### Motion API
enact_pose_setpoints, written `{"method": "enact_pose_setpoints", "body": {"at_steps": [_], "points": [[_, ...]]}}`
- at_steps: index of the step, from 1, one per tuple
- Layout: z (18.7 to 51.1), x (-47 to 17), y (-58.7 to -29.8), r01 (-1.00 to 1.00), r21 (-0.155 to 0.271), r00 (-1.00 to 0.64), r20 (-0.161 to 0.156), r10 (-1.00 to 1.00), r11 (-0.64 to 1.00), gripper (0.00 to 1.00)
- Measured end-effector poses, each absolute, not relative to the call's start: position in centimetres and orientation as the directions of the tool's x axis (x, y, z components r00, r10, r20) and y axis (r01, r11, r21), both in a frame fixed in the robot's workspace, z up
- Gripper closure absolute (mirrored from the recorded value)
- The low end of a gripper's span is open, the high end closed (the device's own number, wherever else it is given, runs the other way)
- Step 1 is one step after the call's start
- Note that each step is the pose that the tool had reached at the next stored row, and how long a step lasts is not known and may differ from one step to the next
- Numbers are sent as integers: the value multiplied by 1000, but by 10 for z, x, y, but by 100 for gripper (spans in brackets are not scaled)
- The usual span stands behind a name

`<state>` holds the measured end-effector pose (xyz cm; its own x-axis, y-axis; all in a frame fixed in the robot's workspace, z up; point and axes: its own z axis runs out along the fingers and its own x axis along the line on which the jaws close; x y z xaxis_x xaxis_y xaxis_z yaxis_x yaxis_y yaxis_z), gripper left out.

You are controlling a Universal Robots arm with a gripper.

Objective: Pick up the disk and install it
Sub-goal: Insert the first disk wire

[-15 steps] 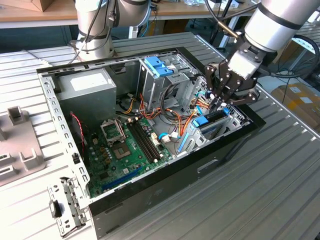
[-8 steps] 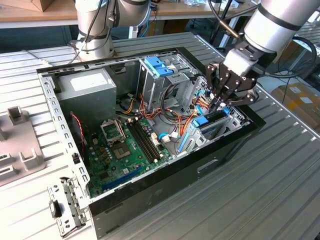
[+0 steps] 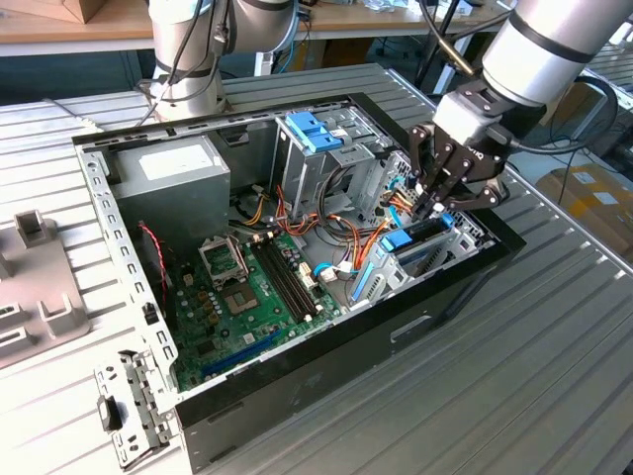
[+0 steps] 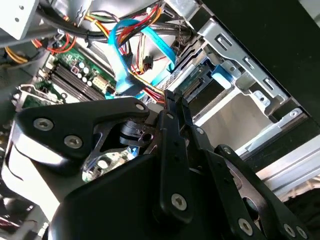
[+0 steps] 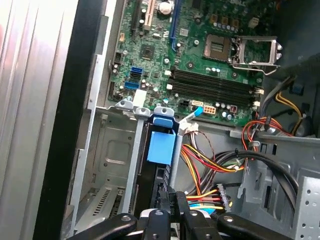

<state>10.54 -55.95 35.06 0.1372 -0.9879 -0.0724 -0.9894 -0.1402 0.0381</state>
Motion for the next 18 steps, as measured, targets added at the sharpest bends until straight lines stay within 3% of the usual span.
{"method": "enact_pose_setpoints", "body": {"at_steps": [18], "points": [[346, 105, -559, -979, 38, -202, -73, -977, 200, 83]]}}
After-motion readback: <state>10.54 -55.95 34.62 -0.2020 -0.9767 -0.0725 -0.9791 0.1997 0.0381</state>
